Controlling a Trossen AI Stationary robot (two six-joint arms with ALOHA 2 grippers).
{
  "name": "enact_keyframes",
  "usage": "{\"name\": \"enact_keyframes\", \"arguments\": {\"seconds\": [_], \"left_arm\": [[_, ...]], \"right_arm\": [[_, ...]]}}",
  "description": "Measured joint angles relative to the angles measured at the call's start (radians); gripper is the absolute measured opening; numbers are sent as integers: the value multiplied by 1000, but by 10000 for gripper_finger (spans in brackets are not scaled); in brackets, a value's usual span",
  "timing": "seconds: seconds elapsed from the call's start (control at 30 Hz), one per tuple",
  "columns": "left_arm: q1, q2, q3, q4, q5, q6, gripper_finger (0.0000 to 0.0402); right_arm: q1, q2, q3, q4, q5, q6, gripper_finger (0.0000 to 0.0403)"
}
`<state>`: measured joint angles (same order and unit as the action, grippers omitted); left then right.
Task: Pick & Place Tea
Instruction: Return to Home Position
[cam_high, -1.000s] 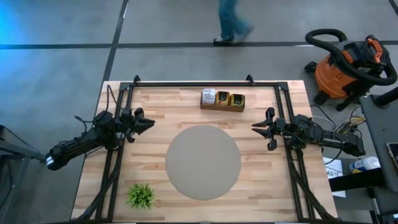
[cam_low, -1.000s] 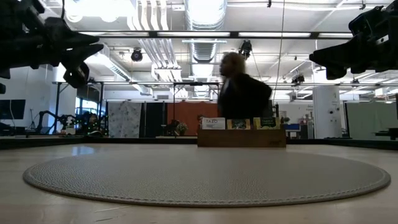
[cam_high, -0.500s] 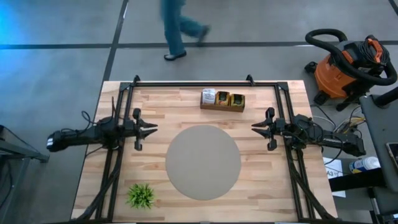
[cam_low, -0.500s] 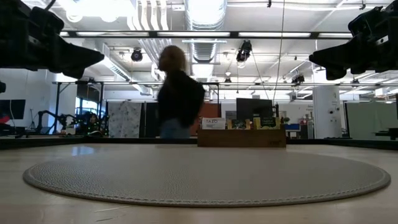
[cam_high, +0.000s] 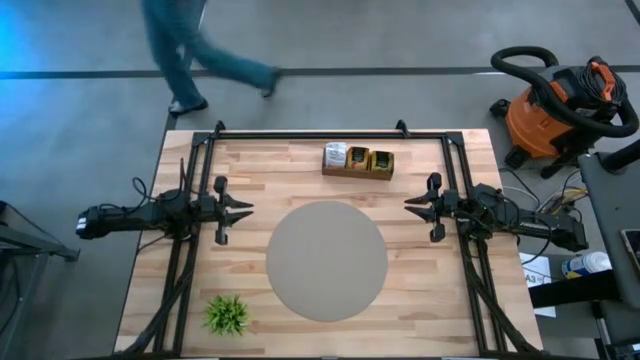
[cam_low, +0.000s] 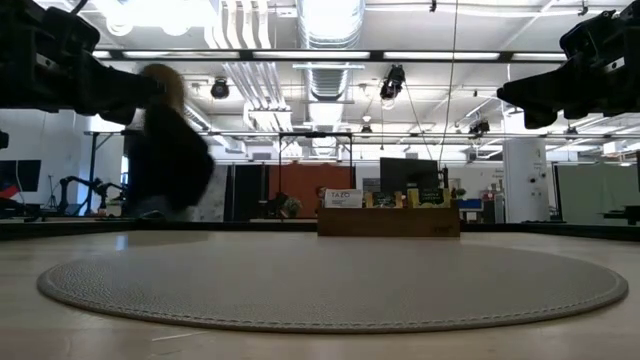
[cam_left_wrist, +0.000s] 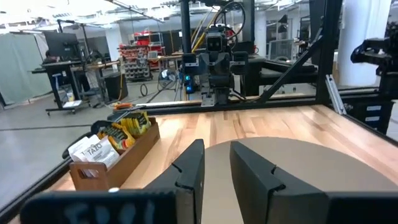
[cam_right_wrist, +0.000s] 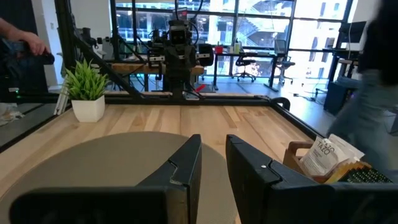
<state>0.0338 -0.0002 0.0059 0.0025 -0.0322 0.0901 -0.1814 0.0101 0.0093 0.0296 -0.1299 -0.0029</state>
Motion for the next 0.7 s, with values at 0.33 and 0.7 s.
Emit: {"name": "enact_keyframes", "arguments": {"seconds": [0.33, 0.7], "left_arm": [[0, 0, 0, -3, 0, -18, 74], [1, 2, 0, 24, -8, -47, 74]], "right_arm": [[0, 0, 0, 0, 0, 0, 72], [0, 0, 0, 0, 0, 0, 72]]}}
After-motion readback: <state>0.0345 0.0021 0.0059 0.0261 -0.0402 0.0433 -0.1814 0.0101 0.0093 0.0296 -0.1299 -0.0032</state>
